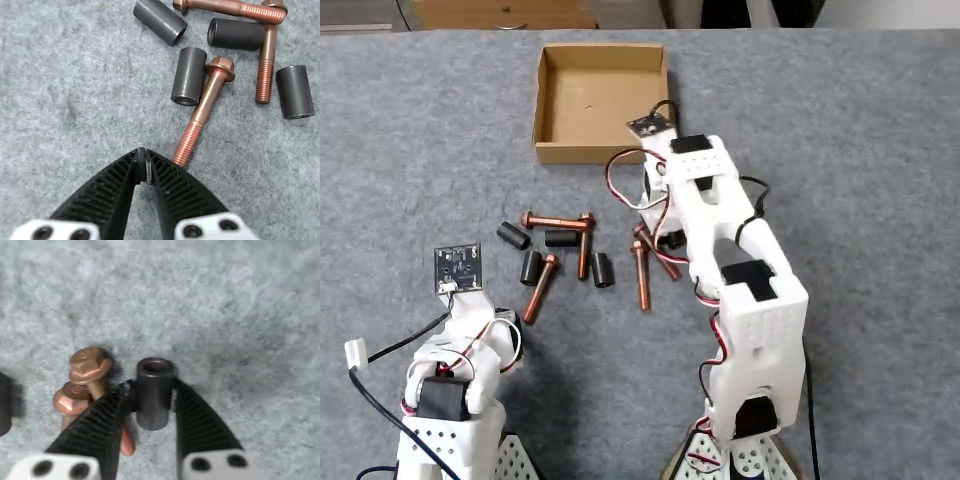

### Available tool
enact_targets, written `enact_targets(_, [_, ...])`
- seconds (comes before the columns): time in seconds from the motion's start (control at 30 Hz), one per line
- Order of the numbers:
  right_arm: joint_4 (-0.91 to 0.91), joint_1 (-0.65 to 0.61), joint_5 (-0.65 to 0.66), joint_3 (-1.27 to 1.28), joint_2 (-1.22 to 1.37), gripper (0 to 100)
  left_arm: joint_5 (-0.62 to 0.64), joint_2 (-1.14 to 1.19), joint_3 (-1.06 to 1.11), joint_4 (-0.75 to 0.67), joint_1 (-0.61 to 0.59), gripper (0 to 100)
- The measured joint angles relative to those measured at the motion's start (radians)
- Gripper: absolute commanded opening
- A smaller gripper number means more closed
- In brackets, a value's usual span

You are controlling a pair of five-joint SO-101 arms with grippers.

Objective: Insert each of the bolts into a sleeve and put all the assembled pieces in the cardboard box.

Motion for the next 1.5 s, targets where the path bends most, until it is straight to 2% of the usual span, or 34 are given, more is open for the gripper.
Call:
enact_targets(0.47, [0.008, 0.012, 0.026, -0.006, 0.002, 0.0, 0.000, 0.000, 0.000, 0.000, 0.000, 2])
enact_targets(0.77, [0.164, 0.057, 0.143, -0.068, -0.190, 0.0, 0.000, 0.000, 0.000, 0.000, 0.000, 2])
enact_targets(0.97, [0.255, 0.083, 0.160, -0.127, -0.295, 0.0, -0.002, 0.000, 0.000, -0.002, -0.005, 2])
enact_targets(1.03, [0.261, 0.112, 0.161, -0.129, -0.299, 0.0, -0.031, 0.000, 0.000, -0.038, -0.028, 2])
enact_targets(1.1, [0.261, 0.143, 0.161, -0.129, -0.299, 0.0, -0.121, 0.000, -0.005, -0.086, -0.035, 2])
enact_targets(1.17, [0.250, 0.172, 0.161, -0.124, -0.299, 0.0, -0.221, 0.000, -0.015, -0.124, -0.037, 2])
enact_targets(1.23, [0.222, 0.190, 0.160, -0.103, -0.299, 0.0, -0.245, 0.000, -0.048, -0.143, -0.043, 2])
enact_targets(1.4, [0.092, 0.216, 0.158, 0.017, -0.299, 0.0, -0.255, 0.060, -0.166, -0.155, -0.041, 10])
enact_targets(1.5, [-0.009, 0.226, 0.158, 0.124, -0.299, 0.0, -0.199, 0.184, -0.265, -0.158, -0.011, 10])
